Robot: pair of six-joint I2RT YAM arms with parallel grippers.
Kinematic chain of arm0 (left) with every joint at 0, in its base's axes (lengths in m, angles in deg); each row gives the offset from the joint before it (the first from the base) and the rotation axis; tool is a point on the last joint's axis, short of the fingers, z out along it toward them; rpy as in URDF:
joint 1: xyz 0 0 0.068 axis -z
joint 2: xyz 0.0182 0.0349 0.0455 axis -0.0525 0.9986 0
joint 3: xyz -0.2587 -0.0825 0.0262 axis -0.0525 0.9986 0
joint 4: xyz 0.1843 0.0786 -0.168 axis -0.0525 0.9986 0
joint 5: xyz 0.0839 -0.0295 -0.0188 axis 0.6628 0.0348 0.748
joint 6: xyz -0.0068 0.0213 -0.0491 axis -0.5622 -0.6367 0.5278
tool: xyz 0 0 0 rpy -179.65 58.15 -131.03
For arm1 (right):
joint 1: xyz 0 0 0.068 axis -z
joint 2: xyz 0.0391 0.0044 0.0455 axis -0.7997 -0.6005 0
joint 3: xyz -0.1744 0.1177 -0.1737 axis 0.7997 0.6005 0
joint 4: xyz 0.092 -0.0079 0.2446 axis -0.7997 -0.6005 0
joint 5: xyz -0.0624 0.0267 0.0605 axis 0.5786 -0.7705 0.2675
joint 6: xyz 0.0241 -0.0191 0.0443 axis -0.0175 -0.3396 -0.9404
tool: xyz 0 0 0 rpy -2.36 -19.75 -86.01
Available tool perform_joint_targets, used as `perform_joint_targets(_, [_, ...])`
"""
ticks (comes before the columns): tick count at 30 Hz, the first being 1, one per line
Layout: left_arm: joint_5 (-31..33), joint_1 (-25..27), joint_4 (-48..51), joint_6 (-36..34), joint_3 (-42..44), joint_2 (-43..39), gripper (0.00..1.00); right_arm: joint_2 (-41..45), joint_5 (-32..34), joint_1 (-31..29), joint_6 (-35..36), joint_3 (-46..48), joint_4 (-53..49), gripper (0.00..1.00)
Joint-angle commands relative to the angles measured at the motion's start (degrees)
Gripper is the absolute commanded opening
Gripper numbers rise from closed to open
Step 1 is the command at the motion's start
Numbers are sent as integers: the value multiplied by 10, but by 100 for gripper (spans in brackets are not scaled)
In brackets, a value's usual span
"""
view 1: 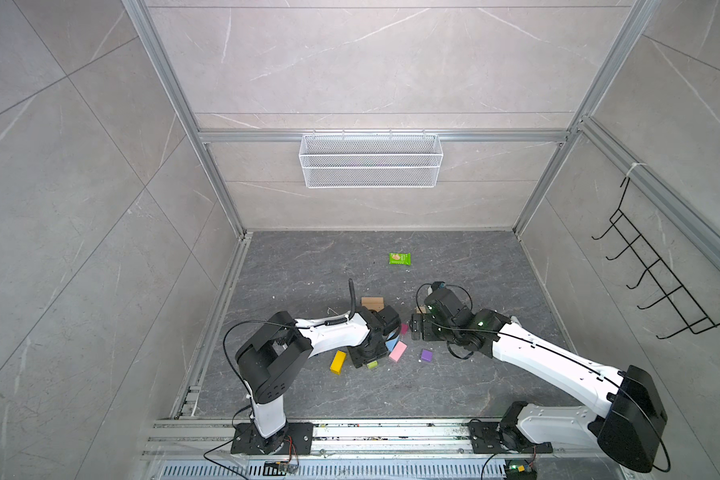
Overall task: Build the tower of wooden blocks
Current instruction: 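Lower the left gripper over the lime green block and close on it, then lift the lime green block and carry it above the wood stack with the left gripper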
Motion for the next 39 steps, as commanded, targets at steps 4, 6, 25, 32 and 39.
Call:
perform_joint_targets(4, [2, -4, -3, -35, -10, -7, 45, 14, 16, 0, -11, 2, -11, 99])
perform_joint_targets(6, [1, -4, 3, -47, -16, -2, 38, 19, 19, 0, -12, 4, -13, 99])
perform_joint_targets(25, [22, -30, 62, -238, -52, -16, 0, 28, 20, 0, -17, 5, -22, 99])
perform_joint_targets(32, [3, -73, 65, -327, -90, -25, 0, 31, 13, 0, -17, 1, -28, 99])
perform_joint_targets(39, [-44, -129, 55, -401, -134, -13, 0, 30, -17, 0, -11, 4, -12, 99])
